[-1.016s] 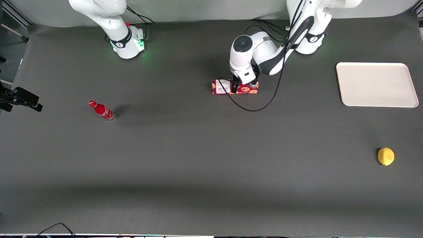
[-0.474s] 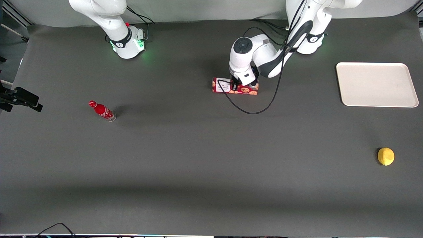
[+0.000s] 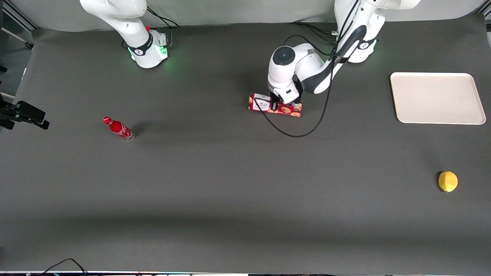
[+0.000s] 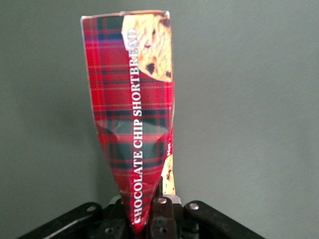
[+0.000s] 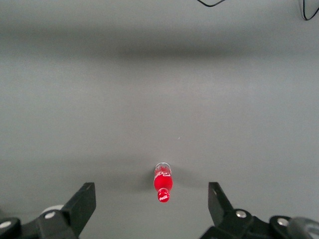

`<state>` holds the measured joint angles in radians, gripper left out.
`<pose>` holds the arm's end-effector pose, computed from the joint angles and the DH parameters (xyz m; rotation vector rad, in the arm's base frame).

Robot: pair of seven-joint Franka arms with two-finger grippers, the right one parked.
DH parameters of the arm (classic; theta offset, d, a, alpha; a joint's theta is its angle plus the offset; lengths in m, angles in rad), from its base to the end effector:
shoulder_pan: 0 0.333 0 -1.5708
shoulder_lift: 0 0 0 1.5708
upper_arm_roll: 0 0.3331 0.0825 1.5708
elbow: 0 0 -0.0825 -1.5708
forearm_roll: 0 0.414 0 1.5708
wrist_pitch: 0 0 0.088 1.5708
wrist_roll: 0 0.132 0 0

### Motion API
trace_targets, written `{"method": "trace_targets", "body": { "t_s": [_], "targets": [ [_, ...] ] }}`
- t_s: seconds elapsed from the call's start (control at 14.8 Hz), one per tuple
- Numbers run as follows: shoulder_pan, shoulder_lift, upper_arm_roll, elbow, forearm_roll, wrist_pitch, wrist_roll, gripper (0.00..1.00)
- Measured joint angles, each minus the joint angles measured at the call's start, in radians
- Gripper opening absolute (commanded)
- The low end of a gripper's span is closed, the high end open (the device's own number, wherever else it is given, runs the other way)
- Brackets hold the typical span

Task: Place red cookie box on tray
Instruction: 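Close the left gripper on the cookie box and lift it, then carry the held cookie box with the left gripper toward the white tray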

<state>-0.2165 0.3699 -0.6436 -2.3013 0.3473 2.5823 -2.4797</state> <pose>0.3443 -0.4253 0.1840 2.4380 1.9648 -0.0572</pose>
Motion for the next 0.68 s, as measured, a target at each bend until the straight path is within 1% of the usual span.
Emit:
{"method": "trace_targets", "body": {
  "t_s": [0.2, 0.27, 0.34, 0.41, 0.47, 0.61, 0.68],
  "targets": [
    [0.027, -0.023, 0.015, 0.055, 0.002, -0.079, 0.048, 0.0],
    [0.034, -0.039, 0.018, 0.077, -0.011, -0.122, 0.075, 0.0],
    [0.039, -0.059, 0.021, 0.101, -0.043, -0.173, 0.118, 0.0],
    [0.042, -0.083, 0.028, 0.131, -0.096, -0.23, 0.181, 0.0],
    [0.044, -0.131, 0.048, 0.187, -0.194, -0.334, 0.298, 0.0],
    [0.045, -0.189, 0.077, 0.25, -0.276, -0.475, 0.427, 0.0],
    [0.045, -0.218, 0.092, 0.279, -0.302, -0.545, 0.484, 0.0]
  ]
}}
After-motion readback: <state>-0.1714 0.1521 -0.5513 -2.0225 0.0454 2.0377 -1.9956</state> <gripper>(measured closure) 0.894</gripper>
